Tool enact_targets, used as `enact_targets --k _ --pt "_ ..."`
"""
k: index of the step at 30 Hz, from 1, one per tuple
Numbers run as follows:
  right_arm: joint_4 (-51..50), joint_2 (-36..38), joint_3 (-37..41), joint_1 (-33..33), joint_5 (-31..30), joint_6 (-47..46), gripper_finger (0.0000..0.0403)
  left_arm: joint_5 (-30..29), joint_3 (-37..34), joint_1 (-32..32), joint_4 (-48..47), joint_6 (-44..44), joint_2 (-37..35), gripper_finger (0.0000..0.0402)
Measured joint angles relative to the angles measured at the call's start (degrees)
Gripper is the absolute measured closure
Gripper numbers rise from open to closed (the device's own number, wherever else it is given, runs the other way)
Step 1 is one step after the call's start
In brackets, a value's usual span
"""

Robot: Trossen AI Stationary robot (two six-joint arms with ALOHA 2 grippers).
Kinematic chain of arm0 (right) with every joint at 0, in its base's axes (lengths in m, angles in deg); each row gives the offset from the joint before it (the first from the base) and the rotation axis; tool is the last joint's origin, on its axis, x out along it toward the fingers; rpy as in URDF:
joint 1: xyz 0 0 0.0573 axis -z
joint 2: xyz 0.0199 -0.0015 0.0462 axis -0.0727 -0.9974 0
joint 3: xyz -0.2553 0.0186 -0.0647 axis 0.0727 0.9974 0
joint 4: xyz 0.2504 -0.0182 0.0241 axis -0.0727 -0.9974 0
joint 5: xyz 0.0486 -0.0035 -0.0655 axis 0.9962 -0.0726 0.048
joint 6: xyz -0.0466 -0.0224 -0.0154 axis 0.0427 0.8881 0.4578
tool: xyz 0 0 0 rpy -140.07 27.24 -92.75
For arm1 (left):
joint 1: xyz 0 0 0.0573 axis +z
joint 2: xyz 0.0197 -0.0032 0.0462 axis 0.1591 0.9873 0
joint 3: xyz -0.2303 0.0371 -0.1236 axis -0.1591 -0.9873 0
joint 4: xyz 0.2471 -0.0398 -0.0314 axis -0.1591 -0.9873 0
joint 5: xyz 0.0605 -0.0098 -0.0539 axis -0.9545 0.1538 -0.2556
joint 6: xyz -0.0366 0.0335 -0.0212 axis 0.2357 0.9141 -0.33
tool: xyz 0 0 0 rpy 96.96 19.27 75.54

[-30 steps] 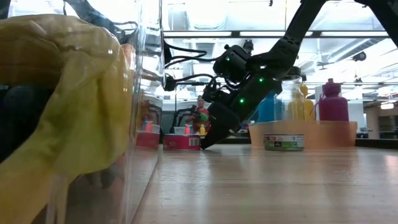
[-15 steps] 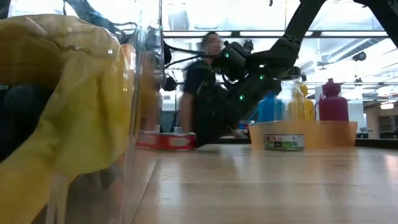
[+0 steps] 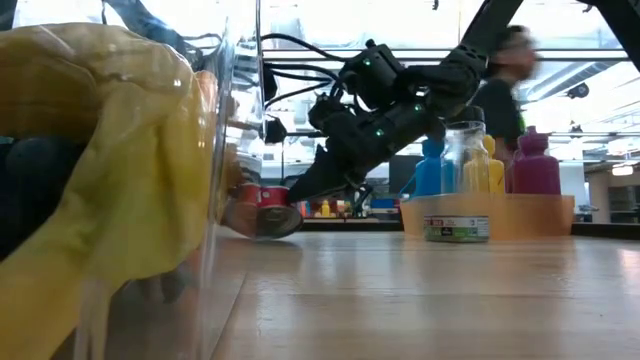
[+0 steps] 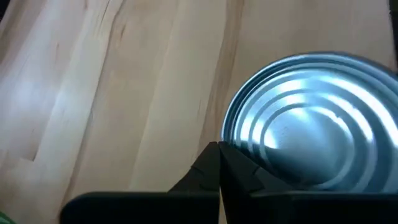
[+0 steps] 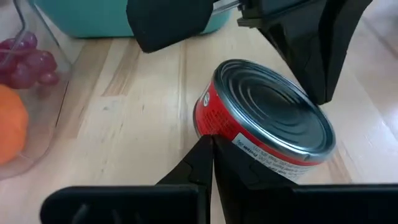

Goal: Pick & Place Food Item
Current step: Put the red tuna can into the blue bin

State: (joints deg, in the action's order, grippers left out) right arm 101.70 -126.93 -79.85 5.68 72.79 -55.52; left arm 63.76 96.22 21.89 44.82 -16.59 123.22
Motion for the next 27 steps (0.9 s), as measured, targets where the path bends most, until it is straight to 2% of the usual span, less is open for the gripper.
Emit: enact_targets --k 9,16,20,27 --pt "-1.0 0.0 -3.5 0.2 -3.8 2.8 0.0391 0.4 0.0 -0.1 -0.8 0.1 0.0 0.0401" --pt "-2.4 0.0 -4.5 0.2 -4.3 4.1 0.0391 0.2 0.0 0.0 -0.8 0.1 0.0 0.0401" --pt "-2.3 0.0 -5.1 0.2 -7.4 5.1 0.0391 -0.7 0.0 0.1 -0.7 0.1 0.0 0.0401" --pt "-2.2 -1.6 -7.4 0.7 -7.5 6.0 0.0391 -1.7 0.0 0.1 -0.8 1.2 -0.1 0.0401"
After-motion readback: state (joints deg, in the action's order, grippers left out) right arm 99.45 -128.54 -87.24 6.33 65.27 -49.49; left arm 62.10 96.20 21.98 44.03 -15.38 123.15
